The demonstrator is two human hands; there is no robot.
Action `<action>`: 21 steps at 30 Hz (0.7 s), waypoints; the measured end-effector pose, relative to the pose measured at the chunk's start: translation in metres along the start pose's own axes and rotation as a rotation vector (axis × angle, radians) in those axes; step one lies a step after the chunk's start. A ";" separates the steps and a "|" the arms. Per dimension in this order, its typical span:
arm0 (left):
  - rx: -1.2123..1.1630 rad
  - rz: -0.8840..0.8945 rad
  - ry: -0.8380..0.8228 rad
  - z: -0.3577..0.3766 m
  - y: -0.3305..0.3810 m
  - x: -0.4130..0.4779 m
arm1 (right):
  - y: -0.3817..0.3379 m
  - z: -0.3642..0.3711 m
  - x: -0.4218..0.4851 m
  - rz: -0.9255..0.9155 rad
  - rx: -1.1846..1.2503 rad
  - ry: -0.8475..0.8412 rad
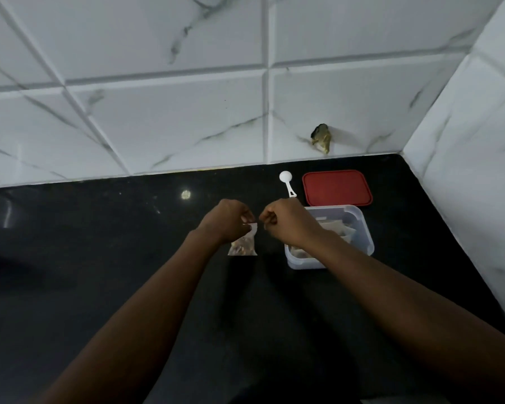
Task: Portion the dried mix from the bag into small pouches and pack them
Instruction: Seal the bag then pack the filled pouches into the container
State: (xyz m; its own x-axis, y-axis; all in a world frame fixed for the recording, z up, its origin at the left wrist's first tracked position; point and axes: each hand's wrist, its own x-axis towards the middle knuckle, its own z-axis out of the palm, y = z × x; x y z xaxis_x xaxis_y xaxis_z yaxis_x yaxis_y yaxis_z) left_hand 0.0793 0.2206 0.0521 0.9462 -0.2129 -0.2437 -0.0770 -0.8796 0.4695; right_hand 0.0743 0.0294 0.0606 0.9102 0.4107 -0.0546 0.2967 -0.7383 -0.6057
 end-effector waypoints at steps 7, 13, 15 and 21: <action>0.101 -0.073 -0.060 0.026 -0.047 0.016 | -0.010 0.051 0.043 0.189 -0.206 -0.187; 0.131 -0.057 -0.114 0.036 -0.061 0.029 | -0.007 0.078 0.063 0.245 -0.321 -0.236; 0.156 -0.060 -0.137 0.040 -0.065 0.032 | -0.006 0.083 0.065 0.255 -0.328 -0.238; 0.213 -0.025 -0.119 0.041 -0.069 0.035 | -0.003 0.089 0.066 0.250 -0.324 -0.216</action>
State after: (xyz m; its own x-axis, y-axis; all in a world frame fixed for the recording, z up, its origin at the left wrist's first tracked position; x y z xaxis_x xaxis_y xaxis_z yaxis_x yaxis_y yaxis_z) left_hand 0.1046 0.2564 -0.0239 0.9058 -0.2276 -0.3574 -0.1307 -0.9524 0.2753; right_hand 0.1076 0.1060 -0.0117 0.8943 0.2758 -0.3523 0.1824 -0.9437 -0.2759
